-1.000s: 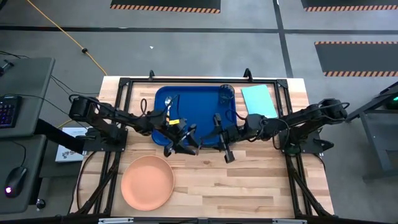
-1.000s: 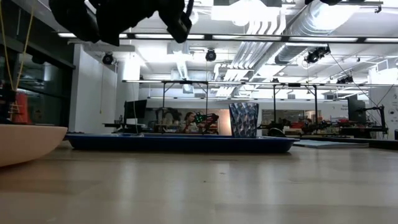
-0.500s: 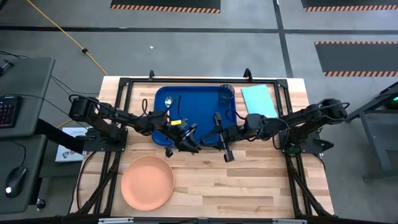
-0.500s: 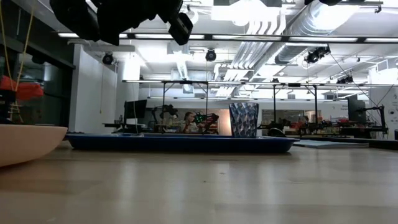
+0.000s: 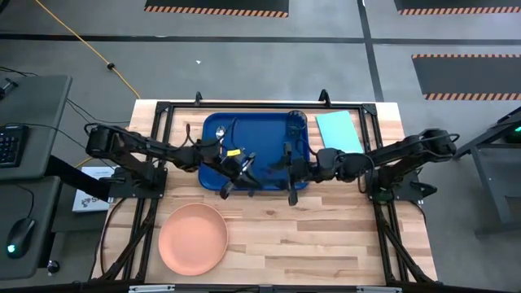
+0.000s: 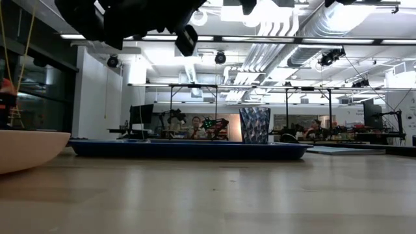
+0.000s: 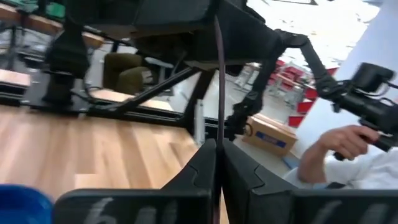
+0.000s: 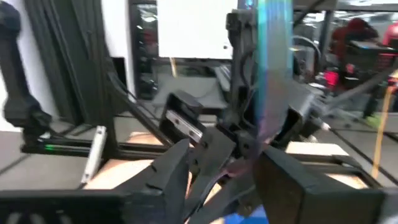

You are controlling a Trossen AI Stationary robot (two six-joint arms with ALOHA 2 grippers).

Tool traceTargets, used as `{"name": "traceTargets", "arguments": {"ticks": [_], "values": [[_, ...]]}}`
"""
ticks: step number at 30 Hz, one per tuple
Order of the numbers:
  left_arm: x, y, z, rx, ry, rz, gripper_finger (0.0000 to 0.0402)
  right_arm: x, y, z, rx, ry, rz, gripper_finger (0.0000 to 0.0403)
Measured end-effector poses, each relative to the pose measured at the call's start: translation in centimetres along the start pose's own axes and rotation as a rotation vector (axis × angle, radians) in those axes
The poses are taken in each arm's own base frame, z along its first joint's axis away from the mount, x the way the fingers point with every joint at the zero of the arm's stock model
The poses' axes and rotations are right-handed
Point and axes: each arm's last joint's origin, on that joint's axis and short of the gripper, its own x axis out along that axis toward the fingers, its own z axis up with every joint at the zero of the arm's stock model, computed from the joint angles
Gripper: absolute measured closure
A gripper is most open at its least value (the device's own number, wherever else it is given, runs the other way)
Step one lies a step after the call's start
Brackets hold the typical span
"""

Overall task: Pick and place plate/cup/fork/spoon on tray
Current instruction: Put the blue fork to the right of the orange spoon on the blue serving tray

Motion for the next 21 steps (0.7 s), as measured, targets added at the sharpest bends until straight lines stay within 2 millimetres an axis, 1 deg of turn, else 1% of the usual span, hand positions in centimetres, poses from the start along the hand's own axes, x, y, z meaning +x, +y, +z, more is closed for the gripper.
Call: {"name": "traceTargets", "arguments": {"ticks": [5,8,11,15,17,19,21], "values": [[-1.1,0.0,0.5,0.015,0.037,0.097,0.04,-0.9,-0.3,0.4,-0.034,0.068,-0.079,0.0195],[-2.0,-0.1,0.4,0.028,0.034,0.177,0.04,-1.9,-0.6,0.9,-0.032,0.126,-0.164,0.0177],[-3.5,-0.3,0.3,0.035,0.002,0.222,0.04,-2.6,-0.6,0.8,-0.037,0.191,-0.251,0.017],[-6.0,-0.4,-0.1,0.034,-0.053,0.326,0.0401,-3.0,-0.5,0.7,-0.057,0.227,-0.366,0.017],[-7.6,-0.1,-0.7,0.007,-0.076,0.401,0.0401,-3.0,-0.5,0.8,-0.053,0.224,-0.393,0.017],[-8.7,0.4,-1.4,-0.027,-0.114,0.465,0.0401,-3.0,-0.5,0.7,-0.044,0.224,-0.399,0.017],[-9.8,1.1,-2.5,-0.083,-0.153,0.512,0.0401,-3.0,-0.5,0.7,-0.037,0.221,-0.401,0.0169]]}}
